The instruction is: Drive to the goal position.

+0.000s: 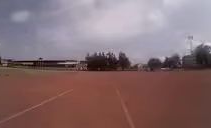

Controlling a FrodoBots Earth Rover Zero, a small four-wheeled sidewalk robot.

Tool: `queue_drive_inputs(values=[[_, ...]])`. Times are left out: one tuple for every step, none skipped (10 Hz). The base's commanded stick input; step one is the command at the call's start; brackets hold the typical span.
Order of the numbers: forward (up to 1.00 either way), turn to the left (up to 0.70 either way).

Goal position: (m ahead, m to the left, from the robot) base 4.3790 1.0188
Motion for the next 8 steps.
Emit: queue_drive_inputs(values=[[0.43, 0.00], [0.42, 0.00], [0.42, 0.00], [0.42, 0.00], [0.42, 0.00], [0.42, 0.00], [0.42, 0.00], [0.42, 0.00]])
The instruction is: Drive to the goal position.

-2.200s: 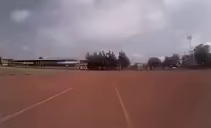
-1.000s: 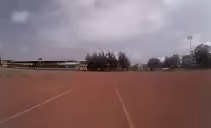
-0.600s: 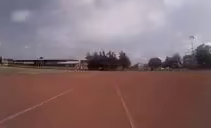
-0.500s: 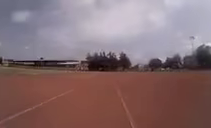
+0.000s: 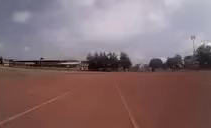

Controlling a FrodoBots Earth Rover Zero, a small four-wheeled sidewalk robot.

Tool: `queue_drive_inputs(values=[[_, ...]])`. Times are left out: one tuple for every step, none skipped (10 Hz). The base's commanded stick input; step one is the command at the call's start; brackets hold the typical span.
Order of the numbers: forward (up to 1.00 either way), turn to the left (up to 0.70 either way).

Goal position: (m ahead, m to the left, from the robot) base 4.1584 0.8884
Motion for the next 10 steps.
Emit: queue_drive_inputs(values=[[0.42, 0.00], [0.42, 0.00], [0.42, 0.00], [0.42, 0.00], [0.42, 0.00], [0.42, 0.00], [0.42, 0.00], [0.42, 0.00], [0.42, 0.00], [0.42, 0.00]])
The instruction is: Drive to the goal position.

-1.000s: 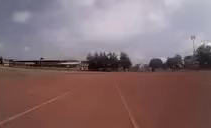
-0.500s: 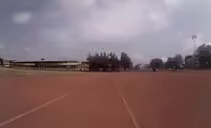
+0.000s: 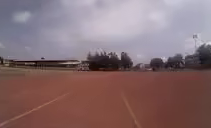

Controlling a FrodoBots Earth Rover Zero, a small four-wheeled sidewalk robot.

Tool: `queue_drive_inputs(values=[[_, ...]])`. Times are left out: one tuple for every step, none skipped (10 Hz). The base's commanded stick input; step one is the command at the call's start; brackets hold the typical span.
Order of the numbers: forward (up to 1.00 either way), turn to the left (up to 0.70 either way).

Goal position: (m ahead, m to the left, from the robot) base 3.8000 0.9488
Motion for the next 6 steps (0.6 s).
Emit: queue_drive_inputs(values=[[0.42, 0.00], [0.42, 0.00], [0.42, 0.00], [0.42, 0.00], [0.41, 0.00], [0.39, 0.00]])
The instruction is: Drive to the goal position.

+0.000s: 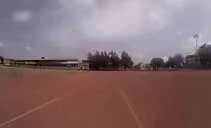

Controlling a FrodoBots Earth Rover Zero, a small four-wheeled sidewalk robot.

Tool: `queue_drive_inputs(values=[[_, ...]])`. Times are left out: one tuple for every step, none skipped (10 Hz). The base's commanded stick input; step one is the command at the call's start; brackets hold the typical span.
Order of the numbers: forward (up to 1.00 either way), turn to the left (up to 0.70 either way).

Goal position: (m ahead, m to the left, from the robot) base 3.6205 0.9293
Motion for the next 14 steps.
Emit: queue_drive_inputs(values=[[0.40, 0.00], [0.40, 0.00], [0.40, 0.00], [0.40, 0.00], [0.39, 0.00], [0.38, 0.00], [0.39, 0.00], [0.39, 0.00], [0.39, 0.00], [0.53, 0.00], [0.70, 0.00], [0.70, 0.00], [0.70, 0.00], [0.70, 0.00]])
